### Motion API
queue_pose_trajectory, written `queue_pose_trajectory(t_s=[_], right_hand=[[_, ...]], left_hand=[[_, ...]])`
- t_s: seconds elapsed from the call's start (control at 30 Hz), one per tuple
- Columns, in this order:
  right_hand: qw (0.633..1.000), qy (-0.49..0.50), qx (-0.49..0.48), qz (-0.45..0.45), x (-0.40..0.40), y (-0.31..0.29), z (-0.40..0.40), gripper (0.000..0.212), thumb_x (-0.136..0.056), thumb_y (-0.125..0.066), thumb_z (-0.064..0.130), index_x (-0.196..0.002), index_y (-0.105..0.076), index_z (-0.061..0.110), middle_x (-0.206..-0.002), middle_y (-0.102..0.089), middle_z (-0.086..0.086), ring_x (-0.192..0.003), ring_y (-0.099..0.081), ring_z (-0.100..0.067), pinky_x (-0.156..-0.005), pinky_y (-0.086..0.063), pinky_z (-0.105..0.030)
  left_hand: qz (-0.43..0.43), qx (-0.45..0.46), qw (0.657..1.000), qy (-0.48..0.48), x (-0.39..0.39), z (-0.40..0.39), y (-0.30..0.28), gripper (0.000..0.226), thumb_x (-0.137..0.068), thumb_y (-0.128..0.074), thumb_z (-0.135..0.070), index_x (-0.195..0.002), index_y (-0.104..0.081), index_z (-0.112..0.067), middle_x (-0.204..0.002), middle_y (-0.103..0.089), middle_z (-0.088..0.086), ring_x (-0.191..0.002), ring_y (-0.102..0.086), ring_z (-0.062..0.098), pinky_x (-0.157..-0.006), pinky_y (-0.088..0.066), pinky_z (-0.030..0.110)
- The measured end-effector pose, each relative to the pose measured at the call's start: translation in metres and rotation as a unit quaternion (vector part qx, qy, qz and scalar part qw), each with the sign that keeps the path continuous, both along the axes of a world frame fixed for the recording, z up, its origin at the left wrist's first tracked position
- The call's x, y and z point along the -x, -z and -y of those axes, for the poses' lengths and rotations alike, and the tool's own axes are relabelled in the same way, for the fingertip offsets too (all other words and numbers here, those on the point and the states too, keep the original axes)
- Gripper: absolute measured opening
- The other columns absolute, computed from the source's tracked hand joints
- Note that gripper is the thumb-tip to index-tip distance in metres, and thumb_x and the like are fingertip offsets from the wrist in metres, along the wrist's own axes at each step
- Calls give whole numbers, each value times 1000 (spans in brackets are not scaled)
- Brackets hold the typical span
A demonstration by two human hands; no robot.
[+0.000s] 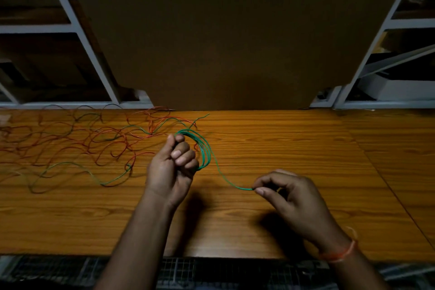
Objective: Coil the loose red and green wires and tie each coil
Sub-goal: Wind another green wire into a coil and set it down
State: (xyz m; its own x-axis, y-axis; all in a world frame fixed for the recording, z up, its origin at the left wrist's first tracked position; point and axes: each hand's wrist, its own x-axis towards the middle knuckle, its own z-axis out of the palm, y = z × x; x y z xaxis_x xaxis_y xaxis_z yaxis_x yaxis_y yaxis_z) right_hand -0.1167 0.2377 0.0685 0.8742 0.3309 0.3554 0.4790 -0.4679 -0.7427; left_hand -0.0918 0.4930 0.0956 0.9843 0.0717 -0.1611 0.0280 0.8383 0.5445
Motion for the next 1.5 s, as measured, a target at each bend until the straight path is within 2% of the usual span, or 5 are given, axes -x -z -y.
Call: queue_pose_trajectory(t_s=[0.37, 0.57, 0.83, 1.2, 1.5], right_hand=[[992, -85, -62, 75, -19, -61, -48, 11, -90, -75, 9, -98, -78, 16, -90, -71, 11, -88, -68, -10, -74, -55, -29], [991, -80, -103, 8, -46, -61, -50, 18, -92, -72, 10, -106, -75, 21, -102, -70, 8, -95, -70, -15, -83, -59, -42], [994, -83, -33, -56, -49, -34, -43, 27, -102, -55, 36, -95, -73, 17, -82, -66, 10, -80, -64, -10, -71, -50, -39], [992, -33, -109, -62, -35, -13, -52, 32, -105, -45, 31, -79, -56, 18, -66, -55, 1, -60, -48, -5, -58, -37, -23], [969, -34, -177, -167, -26, 10, -43, 13, -105, -55, 26, -103, -63, 17, -68, -56, 0, -57, -48, -10, -53, -38, -24]], left_hand=[[103, -362, 923, 83, 18, 42, 11, 33, -110, -38, -24, -94, -51, 1, -58, -43, 3, -46, -40, 13, -45, -36, 23], [103, -326, 930, 131, 21, 39, 5, 42, -104, -44, -43, -85, -58, -8, -56, -26, -4, -47, -17, 9, -47, -13, 24], [100, -227, 952, 182, 27, 35, 3, 29, -100, -47, -35, -82, -53, -14, -56, -20, -7, -45, -13, 6, -43, -12, 19], [28, 23, 969, 245, 25, 40, 6, 31, -104, -41, -32, -81, -54, -15, -48, -33, -12, -37, -31, 1, -41, -24, 17], [42, 69, 982, 172, 20, 31, 3, 32, -108, -37, -31, -84, -53, -16, -48, -35, -10, -36, -33, 1, -40, -19, 15]])
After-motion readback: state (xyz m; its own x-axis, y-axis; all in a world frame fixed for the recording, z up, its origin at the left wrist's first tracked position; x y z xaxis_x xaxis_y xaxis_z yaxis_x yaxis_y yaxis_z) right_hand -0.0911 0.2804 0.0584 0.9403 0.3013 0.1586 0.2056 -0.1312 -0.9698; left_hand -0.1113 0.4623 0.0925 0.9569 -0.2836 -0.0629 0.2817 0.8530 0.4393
